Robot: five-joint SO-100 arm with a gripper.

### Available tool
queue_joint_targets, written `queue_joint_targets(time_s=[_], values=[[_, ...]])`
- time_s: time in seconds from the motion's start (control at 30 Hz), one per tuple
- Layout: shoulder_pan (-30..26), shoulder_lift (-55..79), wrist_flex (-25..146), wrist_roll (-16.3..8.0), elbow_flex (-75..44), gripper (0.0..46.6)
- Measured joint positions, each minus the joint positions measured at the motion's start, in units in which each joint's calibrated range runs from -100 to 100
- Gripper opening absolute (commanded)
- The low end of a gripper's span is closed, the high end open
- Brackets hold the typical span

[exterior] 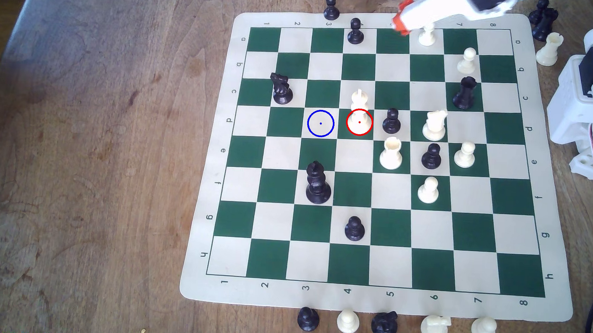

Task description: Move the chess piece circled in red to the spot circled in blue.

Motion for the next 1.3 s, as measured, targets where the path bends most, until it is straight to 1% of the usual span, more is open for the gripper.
queue_joint_targets(time_s=[0.07,0.13,0.3,0.5,0.67,1.3], values=[[0.00,4.19,0.00,-1.07,-1.17,15.3],[0.07,7.12,-0.48,-1.66,-1.36,15.5],[0.07,13.49,-1.27,-2.30,-1.36,15.4],[0.07,22.20,-3.27,-2.30,-1.81,15.8],[0.07,26.14,-5.50,-2.30,-1.90,16.1],[1.92,35.94,-10.20,-2.30,-1.90,15.4]])
